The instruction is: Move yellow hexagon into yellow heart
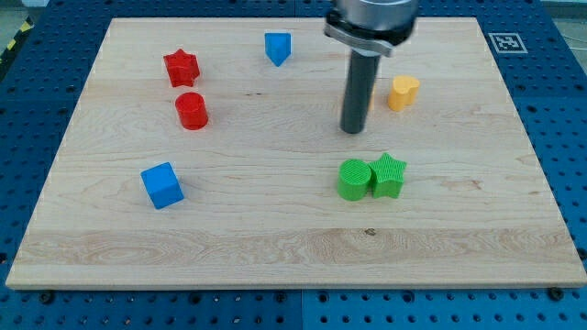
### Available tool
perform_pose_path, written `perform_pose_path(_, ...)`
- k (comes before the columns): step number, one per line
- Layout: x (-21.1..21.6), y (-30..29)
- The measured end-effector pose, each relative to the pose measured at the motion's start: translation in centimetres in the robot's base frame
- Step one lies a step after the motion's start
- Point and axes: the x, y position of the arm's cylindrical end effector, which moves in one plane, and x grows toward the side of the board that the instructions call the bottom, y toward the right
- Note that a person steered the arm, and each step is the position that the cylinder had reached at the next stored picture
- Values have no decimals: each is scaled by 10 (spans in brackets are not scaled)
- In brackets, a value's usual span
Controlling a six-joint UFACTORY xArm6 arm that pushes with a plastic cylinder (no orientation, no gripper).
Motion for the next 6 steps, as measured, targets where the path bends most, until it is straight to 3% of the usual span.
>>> perform_pose_path(2,-26,35)
perform_pose_path(4,-1,35)
perform_pose_path(6,-1,102)
